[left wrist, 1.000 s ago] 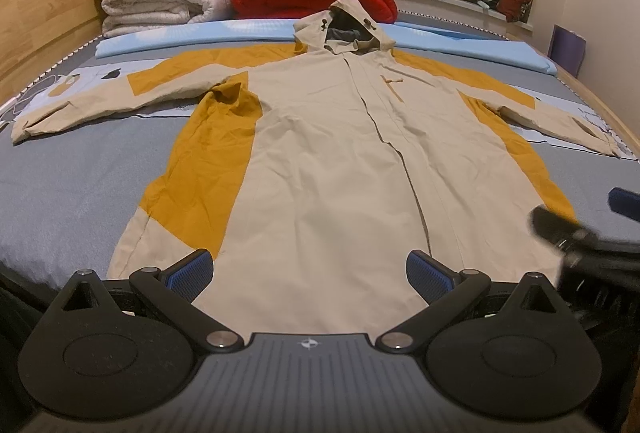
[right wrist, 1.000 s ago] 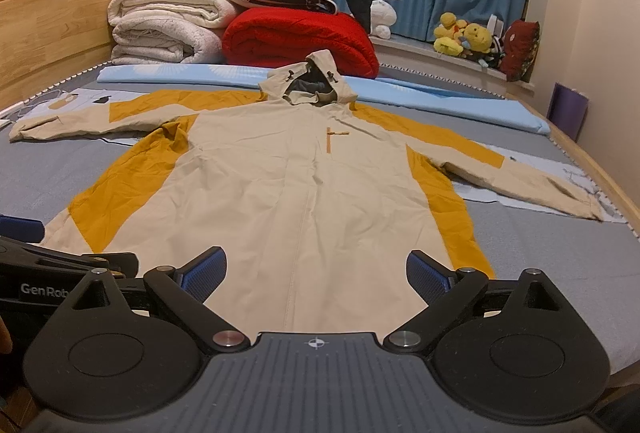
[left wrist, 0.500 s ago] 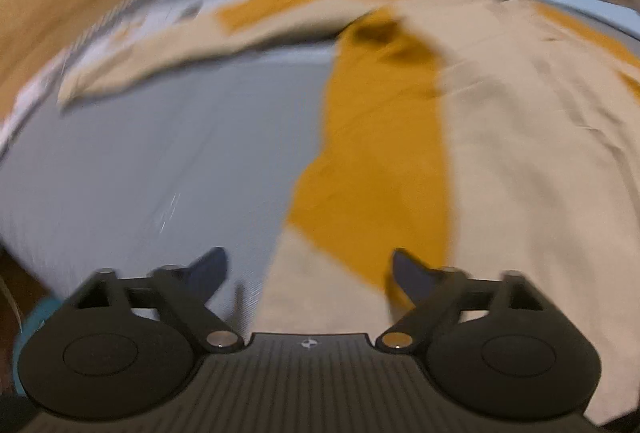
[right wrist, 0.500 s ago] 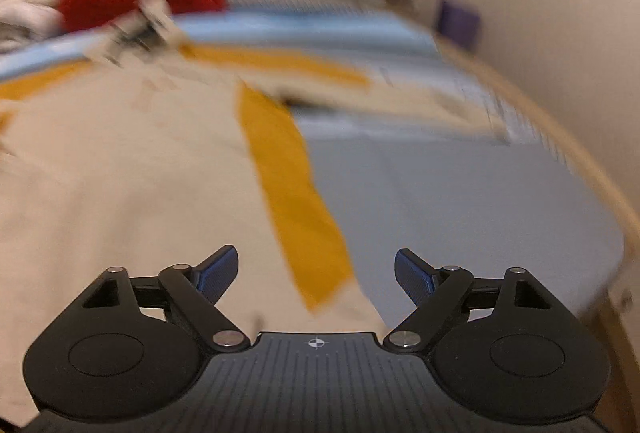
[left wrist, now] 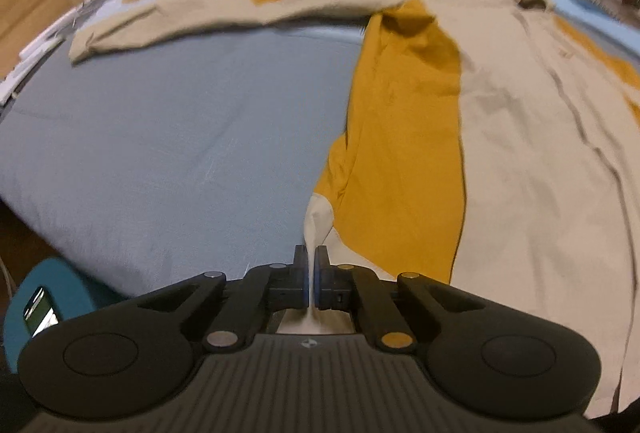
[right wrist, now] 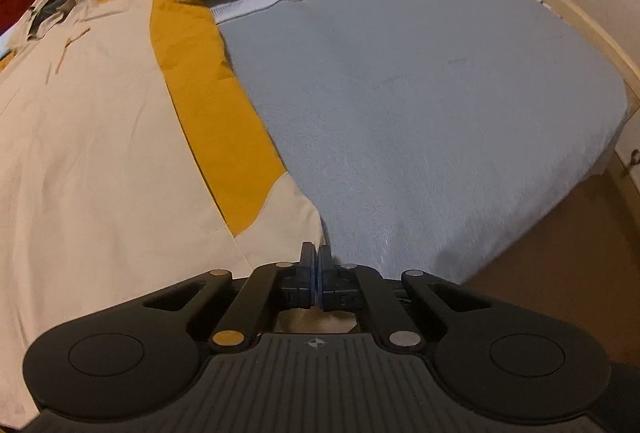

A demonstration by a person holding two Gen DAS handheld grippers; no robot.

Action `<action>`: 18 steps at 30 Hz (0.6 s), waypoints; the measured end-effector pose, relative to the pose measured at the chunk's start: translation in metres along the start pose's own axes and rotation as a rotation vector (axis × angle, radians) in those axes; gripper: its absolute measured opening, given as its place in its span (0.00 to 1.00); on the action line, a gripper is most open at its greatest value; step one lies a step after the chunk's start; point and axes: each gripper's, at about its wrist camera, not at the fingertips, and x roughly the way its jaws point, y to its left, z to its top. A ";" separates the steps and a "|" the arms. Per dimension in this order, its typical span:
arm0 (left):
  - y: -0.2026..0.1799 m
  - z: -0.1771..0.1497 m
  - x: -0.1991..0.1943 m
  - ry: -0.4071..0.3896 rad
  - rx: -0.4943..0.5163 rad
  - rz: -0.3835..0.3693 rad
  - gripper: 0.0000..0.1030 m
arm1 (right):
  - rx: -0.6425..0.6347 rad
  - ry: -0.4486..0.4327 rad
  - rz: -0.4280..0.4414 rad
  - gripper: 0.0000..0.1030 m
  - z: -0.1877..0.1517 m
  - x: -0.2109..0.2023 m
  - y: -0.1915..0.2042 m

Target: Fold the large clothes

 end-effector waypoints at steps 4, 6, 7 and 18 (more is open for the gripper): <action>0.010 -0.037 -0.039 -0.063 0.058 0.101 0.10 | 0.014 0.002 -0.025 0.01 0.001 -0.004 0.000; 0.013 -0.054 -0.063 -0.140 0.086 0.022 0.16 | 0.013 -0.081 -0.080 0.02 0.005 -0.015 0.002; 0.012 -0.063 -0.072 -0.156 0.106 -0.028 0.17 | 0.000 -0.132 -0.100 0.05 0.006 -0.022 0.005; 0.035 -0.153 -0.124 0.004 0.157 -0.193 0.58 | -0.234 -0.027 0.042 0.49 0.007 -0.003 0.063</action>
